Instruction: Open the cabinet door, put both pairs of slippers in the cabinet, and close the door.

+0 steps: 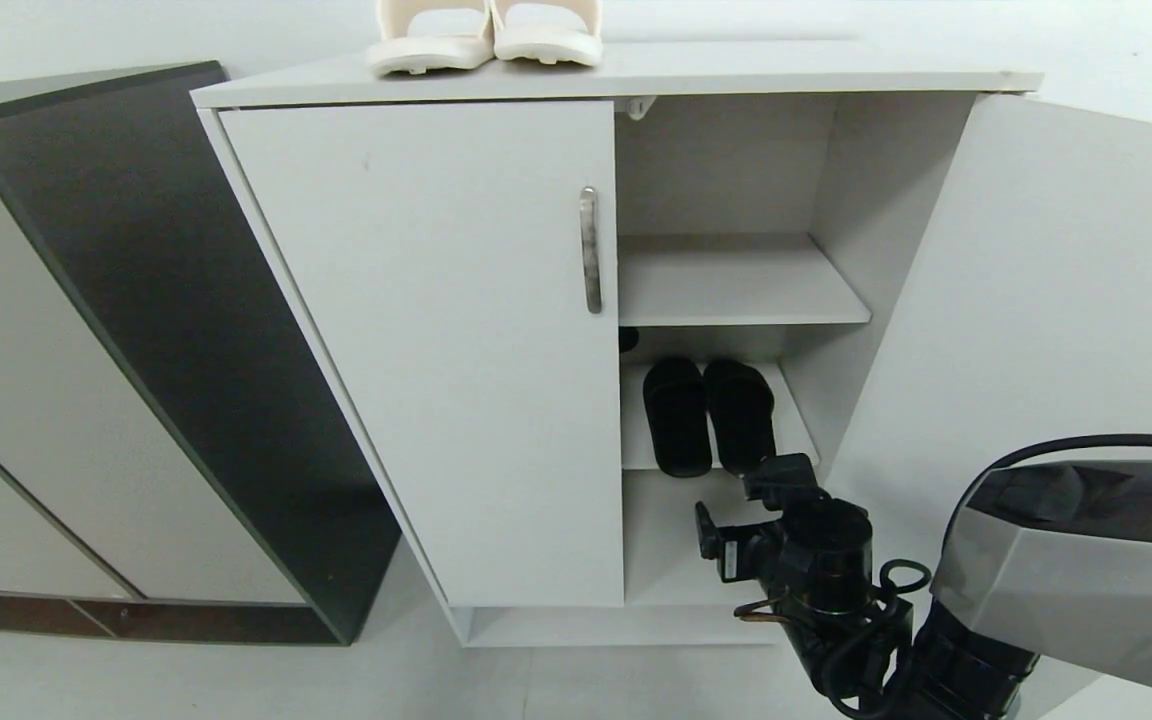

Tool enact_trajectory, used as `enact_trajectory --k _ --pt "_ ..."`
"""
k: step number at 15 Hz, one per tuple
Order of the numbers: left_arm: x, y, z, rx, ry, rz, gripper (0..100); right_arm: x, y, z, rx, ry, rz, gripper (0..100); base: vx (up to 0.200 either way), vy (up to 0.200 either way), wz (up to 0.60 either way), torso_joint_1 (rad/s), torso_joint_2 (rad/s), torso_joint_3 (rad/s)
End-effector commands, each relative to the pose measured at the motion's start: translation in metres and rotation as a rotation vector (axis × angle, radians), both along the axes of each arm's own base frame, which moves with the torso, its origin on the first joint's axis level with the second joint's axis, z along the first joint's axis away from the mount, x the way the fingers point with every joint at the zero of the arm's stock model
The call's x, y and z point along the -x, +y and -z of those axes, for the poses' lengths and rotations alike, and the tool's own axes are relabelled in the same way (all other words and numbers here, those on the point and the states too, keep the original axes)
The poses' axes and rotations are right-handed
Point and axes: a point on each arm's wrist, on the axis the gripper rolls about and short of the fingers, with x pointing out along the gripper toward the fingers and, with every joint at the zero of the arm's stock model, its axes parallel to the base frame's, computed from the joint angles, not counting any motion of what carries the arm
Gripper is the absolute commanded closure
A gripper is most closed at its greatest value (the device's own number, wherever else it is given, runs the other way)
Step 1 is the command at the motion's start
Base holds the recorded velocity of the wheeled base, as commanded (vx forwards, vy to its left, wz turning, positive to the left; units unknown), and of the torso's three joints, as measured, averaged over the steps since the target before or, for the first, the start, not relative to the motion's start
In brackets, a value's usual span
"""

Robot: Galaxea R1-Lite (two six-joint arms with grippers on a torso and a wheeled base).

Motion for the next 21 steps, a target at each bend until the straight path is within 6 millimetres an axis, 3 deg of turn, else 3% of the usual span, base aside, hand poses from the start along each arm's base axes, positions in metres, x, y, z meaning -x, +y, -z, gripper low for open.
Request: enact_trajectory --k 1,6,10,13,18,21 --pt "0.000 0.000 0.000 0.000 0.003 0.000 100 -0.001 -0.001 0.001 0.001 0.001 0.004 0 0.000 0.000 0.00 -0.002 0.00 0.198" --pt "0.000 0.000 0.000 0.003 0.001 -0.001 100 -0.002 -0.006 0.001 0.011 0.005 0.014 0 0.000 0.000 0.00 -0.001 0.00 0.203" --pt "0.000 0.000 0.000 -0.001 0.001 0.000 100 0.005 -0.008 -0.032 0.010 -0.060 -0.106 0 0.000 0.000 0.00 0.000 0.00 0.055" --pt "0.000 0.000 0.000 -0.001 0.001 -0.001 100 0.018 -0.012 -0.020 0.046 -0.010 -0.141 0 0.000 0.000 0.00 0.000 0.00 0.000" --pt "0.000 0.000 0.000 0.000 0.001 -0.001 100 0.022 -0.015 -0.016 0.044 -0.003 -0.172 0 0.000 0.000 0.00 0.000 0.00 0.000" --pt "0.000 0.000 0.000 0.000 0.001 -0.001 100 0.023 -0.015 -0.009 0.049 0.004 -0.190 0 -0.067 0.200 0.00 0.004 0.01 0.009"
